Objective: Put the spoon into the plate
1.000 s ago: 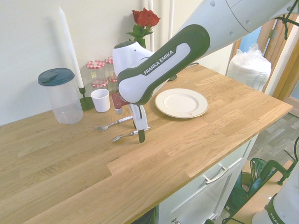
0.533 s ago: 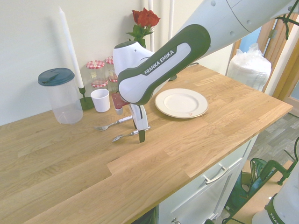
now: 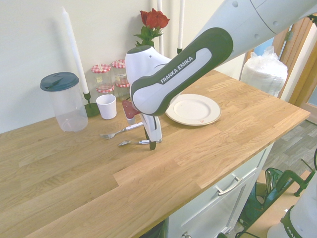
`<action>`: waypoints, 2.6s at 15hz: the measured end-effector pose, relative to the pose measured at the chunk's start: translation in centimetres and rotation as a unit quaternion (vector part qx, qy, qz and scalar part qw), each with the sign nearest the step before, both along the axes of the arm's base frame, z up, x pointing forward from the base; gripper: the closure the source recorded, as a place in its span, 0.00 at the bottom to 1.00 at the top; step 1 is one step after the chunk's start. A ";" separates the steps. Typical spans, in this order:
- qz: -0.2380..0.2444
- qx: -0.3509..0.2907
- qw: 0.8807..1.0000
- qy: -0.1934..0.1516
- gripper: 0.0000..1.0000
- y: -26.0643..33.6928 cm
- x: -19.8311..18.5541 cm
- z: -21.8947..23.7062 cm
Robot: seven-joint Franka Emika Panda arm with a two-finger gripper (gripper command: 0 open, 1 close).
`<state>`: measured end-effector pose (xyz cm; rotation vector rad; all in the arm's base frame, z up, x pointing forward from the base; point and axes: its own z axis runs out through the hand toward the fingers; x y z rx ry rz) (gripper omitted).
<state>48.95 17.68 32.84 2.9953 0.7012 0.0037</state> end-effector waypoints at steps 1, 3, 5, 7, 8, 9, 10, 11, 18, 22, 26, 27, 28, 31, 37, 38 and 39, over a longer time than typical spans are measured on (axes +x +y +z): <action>0.000 0.000 1.000 0.000 1.00 -0.1 -0.2 0.0; 0.002 -0.001 1.000 0.001 1.00 0.0 -0.5 0.0; 0.002 -0.002 1.000 0.001 1.00 0.0 -0.8 0.0; 0.001 -0.002 1.000 0.000 1.00 -0.1 -0.8 0.1; 0.000 -0.002 1.000 0.000 1.00 -0.2 -0.8 0.1; -0.001 -0.002 1.000 0.000 1.00 -0.3 -0.7 0.1; -0.003 -0.002 1.000 0.000 1.00 -0.4 -0.7 0.2; -0.007 -0.001 1.000 0.000 1.00 -0.7 -0.6 0.3; -0.030 0.013 0.999 -0.028 1.00 -1.0 0.4 8.1; -0.049 0.018 0.998 -0.044 1.00 -1.3 1.4 12.1; -0.137 0.040 0.988 -0.059 1.00 -7.3 3.4 17.3; -0.168 0.050 0.983 -0.060 1.00 -10.0 4.1 18.0; -0.200 0.060 0.976 -0.061 1.00 -12.9 4.6 18.6; -0.294 0.080 0.950 -0.063 1.00 -20.2 4.9 19.4; -0.471 0.086 0.876 -0.056 1.00 -26.1 1.6 14.0; -0.498 0.088 0.861 -0.055 1.00 -27.2 1.1 12.6; -0.524 0.090 0.845 -0.056 1.00 -28.4 0.8 11.5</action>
